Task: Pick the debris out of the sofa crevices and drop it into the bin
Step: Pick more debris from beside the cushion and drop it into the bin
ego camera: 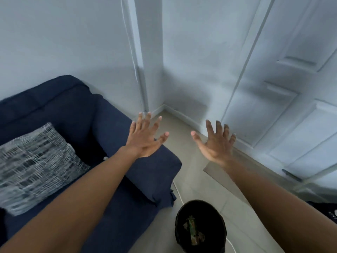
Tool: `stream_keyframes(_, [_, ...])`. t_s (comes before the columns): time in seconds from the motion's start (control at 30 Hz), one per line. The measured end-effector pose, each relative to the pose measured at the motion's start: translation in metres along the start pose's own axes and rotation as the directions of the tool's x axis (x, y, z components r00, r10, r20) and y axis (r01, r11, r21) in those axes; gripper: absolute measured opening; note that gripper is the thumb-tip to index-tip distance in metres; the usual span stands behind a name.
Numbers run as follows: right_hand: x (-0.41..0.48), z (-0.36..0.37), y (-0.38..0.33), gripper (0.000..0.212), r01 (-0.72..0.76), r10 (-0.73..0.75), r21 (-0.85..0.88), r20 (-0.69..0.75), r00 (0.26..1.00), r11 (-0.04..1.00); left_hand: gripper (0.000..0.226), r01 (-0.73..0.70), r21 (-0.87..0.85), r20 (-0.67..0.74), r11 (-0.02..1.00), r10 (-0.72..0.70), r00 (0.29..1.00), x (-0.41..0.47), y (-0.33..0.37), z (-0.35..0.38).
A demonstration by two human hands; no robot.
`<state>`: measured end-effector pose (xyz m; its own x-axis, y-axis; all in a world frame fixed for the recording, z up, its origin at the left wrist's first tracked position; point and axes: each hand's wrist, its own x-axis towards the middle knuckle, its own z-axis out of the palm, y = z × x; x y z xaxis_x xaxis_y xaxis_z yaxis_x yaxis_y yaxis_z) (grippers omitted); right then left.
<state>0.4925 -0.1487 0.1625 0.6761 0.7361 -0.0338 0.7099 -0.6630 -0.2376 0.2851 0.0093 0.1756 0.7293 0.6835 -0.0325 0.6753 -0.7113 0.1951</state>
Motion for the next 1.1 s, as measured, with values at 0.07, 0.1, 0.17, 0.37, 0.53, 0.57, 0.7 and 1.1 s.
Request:
stream_keyframes(0.07, [0.006, -0.004, -0.036, 0.1, 0.06, -0.06, -0.004, 0.003, 0.998, 0.998, 0.079, 0.063, 0.016, -0.028, 0.998, -0.063, 0.998, -0.015, -0.03, -0.022])
stream_keyframes(0.1, [0.007, -0.004, -0.055, 0.1, 0.094, -0.094, 0.006, 0.004, 0.996, 0.996, 0.079, 0.1, 0.023, -0.04, 0.995, -0.099, 0.994, -0.025, -0.045, -0.031])
stream_keyframes(0.17, [0.007, -0.004, -0.09, 0.098, 0.155, -0.155, 0.022, -0.004, 0.988, 0.988, 0.08, 0.161, 0.019, -0.055, 0.987, -0.16, 0.986, -0.042, -0.072, -0.047])
stream_keyframes(0.37, [-0.012, 0.003, -0.205, 0.1, 0.337, -0.34, 0.065, 0.029, 0.94, 0.939, 0.08, 0.363, 0.032, -0.107, 0.931, -0.358, 0.928, -0.114, -0.163, -0.086])
stream_keyframes(0.53, [-0.031, 0.022, -0.273, 0.098, 0.453, -0.458, 0.077, 0.052, 0.888, 0.888, 0.081, 0.491, 0.032, -0.119, 0.871, -0.484, 0.867, -0.173, -0.217, -0.097])
stream_keyframes(0.57, [-0.035, 0.026, -0.283, 0.097, 0.472, -0.477, 0.077, 0.055, 0.877, 0.878, 0.081, 0.507, 0.032, -0.118, 0.861, -0.501, 0.857, -0.183, -0.223, -0.097])
stream_keyframes(0.7, [-0.047, 0.039, -0.311, 0.095, 0.526, -0.535, 0.105, 0.09, 0.84, 0.844, 0.081, 0.555, 0.025, -0.105, 0.832, -0.55, 0.829, -0.212, -0.239, -0.095])
stream_keyframes(1.1, [-0.042, 0.122, -0.323, 0.092, 0.563, -0.584, 0.157, 0.203, 0.786, 0.812, 0.077, 0.593, -0.059, -0.033, 0.803, -0.596, 0.803, -0.204, -0.261, -0.013])
